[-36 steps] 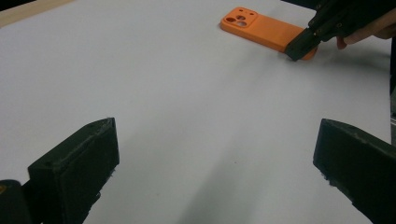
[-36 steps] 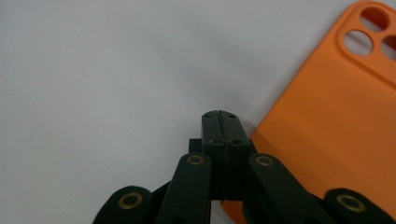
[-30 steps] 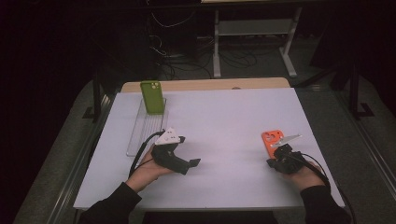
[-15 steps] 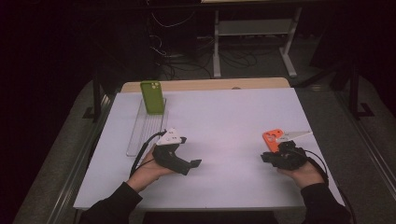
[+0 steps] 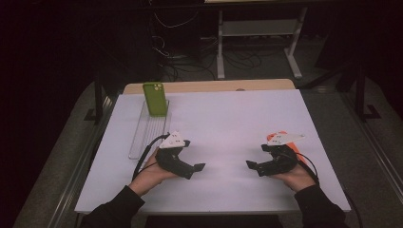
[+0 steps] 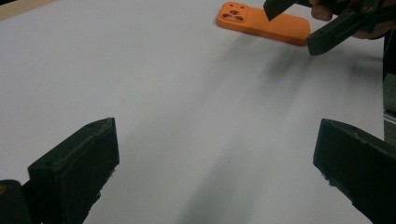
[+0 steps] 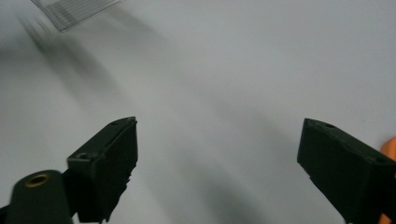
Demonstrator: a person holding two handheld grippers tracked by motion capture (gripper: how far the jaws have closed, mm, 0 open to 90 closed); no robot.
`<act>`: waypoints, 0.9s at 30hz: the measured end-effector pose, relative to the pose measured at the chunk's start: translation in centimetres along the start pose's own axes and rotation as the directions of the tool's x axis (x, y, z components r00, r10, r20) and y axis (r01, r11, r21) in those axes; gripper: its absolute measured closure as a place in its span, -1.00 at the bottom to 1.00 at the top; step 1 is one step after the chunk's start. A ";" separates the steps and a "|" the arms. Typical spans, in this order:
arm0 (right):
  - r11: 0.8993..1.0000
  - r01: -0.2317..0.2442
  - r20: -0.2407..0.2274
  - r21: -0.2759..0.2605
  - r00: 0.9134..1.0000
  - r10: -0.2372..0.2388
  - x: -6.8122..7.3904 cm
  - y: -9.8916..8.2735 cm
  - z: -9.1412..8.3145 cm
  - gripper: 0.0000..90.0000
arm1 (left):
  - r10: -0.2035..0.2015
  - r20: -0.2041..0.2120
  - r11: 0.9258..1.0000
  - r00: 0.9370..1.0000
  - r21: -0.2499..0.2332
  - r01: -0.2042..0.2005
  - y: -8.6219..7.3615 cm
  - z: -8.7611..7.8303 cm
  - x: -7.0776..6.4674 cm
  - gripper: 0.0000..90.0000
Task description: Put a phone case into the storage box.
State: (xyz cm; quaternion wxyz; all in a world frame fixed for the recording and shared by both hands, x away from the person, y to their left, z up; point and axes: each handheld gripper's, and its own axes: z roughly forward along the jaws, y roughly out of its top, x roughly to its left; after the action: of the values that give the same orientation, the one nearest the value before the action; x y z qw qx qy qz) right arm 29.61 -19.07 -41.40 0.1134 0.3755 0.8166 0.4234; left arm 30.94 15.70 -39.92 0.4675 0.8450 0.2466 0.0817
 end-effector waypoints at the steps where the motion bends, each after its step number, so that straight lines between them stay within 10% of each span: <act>1: 1.000 0.002 -0.005 0.000 1.000 -0.002 0.0 0.0 0.1 -1.00 | -0.002 0.000 1.000 1.000 -0.003 0.002 0.0 0.0 0.0 -1.00; 27: 0.999 -0.016 0.125 -0.035 0.992 0.020 -1.5 2.2 -2.5 -1.00 | -0.009 0.003 1.000 1.000 -0.005 0.009 0.0 0.1 -0.1 -1.00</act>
State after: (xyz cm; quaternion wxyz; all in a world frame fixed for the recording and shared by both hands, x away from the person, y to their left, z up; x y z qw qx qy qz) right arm 30.57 -20.88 -38.34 0.1671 0.4066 0.7971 0.4139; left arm 30.90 15.55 -39.98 0.4703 0.8429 0.2493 0.0787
